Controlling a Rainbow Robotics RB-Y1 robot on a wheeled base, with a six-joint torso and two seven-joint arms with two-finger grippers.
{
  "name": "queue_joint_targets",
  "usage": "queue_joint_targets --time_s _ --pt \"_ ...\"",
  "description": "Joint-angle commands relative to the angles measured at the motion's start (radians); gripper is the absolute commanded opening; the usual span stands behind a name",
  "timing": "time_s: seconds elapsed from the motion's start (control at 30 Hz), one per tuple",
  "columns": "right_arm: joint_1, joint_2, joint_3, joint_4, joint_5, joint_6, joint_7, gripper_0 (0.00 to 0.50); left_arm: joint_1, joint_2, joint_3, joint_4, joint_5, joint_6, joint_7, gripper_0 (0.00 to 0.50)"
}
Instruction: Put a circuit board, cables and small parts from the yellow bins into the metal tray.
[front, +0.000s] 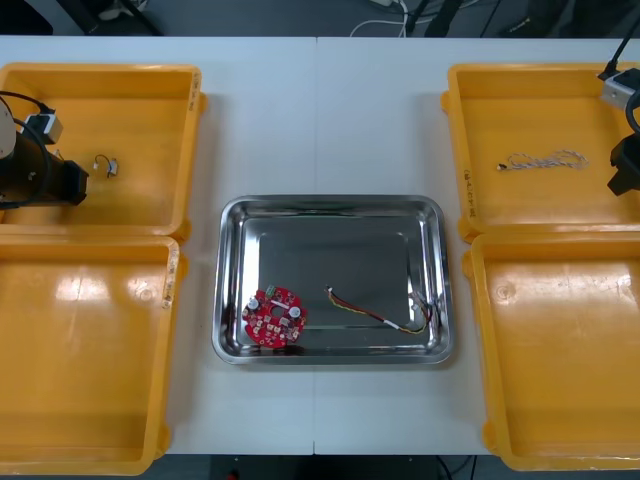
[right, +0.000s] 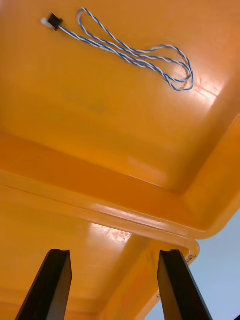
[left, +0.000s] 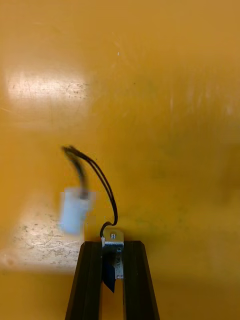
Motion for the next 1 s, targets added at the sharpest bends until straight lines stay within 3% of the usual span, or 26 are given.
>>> queue_joint_targets --time_s 0.03,0.17,0.33,0.63,0.77,1.0 --pt "-0.051 -0.015 -0.042 0.045 0.006 -0.036 -0.04 0.5 -0.036 -0.01 -0.01 -0.006 0.008 -0.011 -0.043 0.0" --pt "-0.087 0.023 -0.059 0.103 0.021 -0.045 -0.044 0.5 -0.035 -0.009 -0.008 -0.006 0.003 -0.006 -0.049 0.0" --pt "-0.163 0.101 -0.091 0.208 0.104 -0.048 -0.05 0.5 -0.035 0.008 0.024 -0.041 -0.007 0.054 -0.062 0.0" --pt "-0.264 0.219 -0.119 0.344 0.267 -0.114 -0.07 0.5 -0.035 0.03 0.14 -0.231 -0.081 0.316 -0.062 0.0" --pt "-0.268 0.25 -0.15 0.361 0.302 -0.139 -0.086 0.5 -0.035 0.028 0.153 -0.326 -0.141 0.427 -0.052 0.0" --pt "-0.295 0.285 -0.179 0.402 0.345 -0.147 -0.112 0.5 -0.035 0.02 0.153 -0.454 -0.151 0.555 -0.02 0.0"
